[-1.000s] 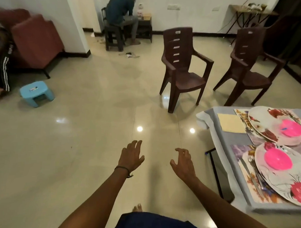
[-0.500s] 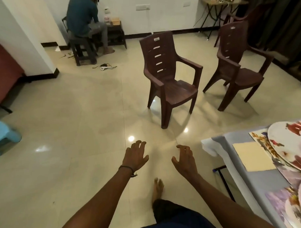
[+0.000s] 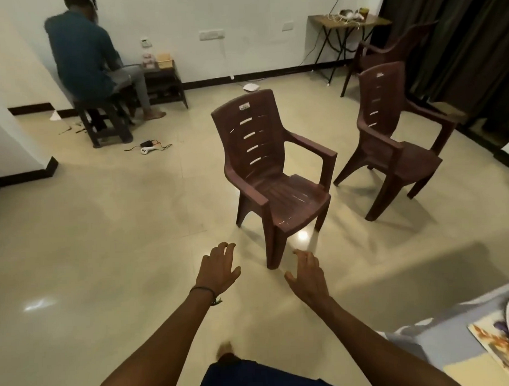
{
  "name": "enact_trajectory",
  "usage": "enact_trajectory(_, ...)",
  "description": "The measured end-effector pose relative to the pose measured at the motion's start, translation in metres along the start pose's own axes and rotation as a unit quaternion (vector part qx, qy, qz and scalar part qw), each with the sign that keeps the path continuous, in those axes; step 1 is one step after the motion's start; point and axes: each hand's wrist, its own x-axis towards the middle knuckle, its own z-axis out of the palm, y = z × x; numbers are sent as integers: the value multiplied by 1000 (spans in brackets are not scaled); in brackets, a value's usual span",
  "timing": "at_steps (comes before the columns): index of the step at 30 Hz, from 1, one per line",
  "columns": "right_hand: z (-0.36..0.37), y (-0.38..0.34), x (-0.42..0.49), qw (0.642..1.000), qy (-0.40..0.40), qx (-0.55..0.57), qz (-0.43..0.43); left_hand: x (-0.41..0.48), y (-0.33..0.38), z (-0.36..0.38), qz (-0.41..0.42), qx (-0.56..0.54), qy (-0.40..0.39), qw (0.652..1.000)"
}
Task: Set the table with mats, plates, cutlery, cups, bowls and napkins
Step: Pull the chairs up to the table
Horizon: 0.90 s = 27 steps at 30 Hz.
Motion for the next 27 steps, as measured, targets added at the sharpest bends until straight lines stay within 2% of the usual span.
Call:
enact_trajectory(15, 45, -78, 252, 995, -37, 6, 95, 280, -98, -69, 76, 6, 1, 997)
enact_trajectory(23, 65, -88, 327, 989, -90, -6, 119, 381, -122, -91, 74, 19, 4, 997)
enact_trajectory(27, 76, -81, 364, 986, -118, -24, 117, 426, -128, -101, 47, 24, 28, 998)
